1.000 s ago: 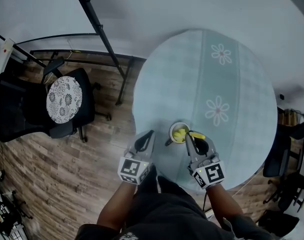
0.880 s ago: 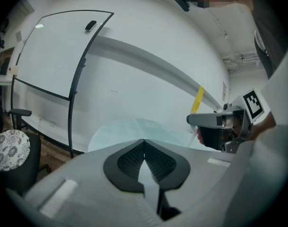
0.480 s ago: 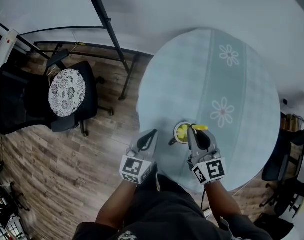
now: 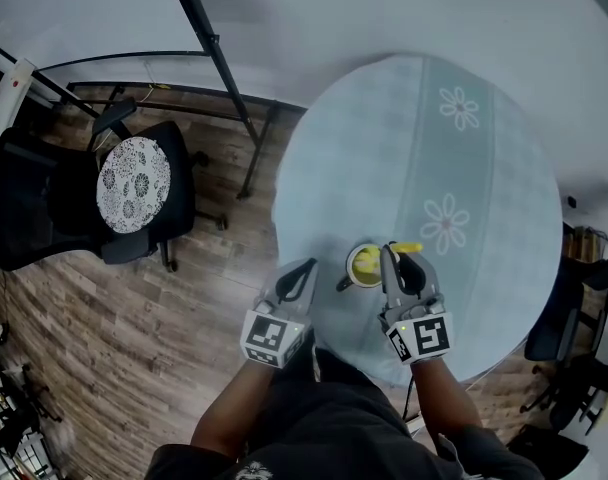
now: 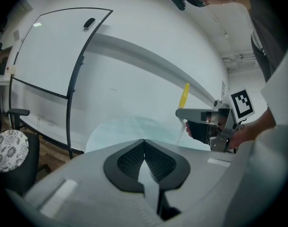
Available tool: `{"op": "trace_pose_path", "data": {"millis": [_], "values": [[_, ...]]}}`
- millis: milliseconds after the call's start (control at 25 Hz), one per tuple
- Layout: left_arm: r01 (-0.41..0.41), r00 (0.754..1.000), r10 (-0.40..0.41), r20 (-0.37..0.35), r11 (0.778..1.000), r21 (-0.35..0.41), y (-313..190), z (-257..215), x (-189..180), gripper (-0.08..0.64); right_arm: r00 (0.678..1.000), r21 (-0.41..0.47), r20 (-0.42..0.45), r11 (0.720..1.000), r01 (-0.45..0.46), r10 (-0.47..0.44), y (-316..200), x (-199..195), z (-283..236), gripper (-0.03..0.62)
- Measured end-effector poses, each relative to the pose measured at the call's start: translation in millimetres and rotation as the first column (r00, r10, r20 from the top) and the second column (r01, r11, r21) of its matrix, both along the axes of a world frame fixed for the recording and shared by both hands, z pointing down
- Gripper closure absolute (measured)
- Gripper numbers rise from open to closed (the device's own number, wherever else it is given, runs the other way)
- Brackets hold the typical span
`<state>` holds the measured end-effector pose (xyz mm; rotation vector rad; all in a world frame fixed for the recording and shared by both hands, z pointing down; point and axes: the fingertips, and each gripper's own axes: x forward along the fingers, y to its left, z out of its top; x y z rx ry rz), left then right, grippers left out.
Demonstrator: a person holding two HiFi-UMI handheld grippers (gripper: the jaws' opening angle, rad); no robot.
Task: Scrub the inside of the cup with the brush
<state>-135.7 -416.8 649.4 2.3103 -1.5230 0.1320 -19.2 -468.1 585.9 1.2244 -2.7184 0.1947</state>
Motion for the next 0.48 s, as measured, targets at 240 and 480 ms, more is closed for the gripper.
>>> {"op": "trace_pose_path", "data": {"millis": [240, 480], "values": [[-0.015, 1.0, 0.015, 0.008, 1.0, 0.002, -3.3, 0.4, 9.6, 0.555, 1.0, -0.003, -0.028, 1.0, -0.009, 0.009, 0.5, 14.1, 2.4, 0.555], [-0.026, 1.0, 0.026, 0.011, 1.0, 0.006, 0.3, -2.5, 22.0, 0.555, 1.0, -0.044, -0.029, 0.999, -0.008, 0.006, 10.5, 26.0, 4.1, 0.555]]}}
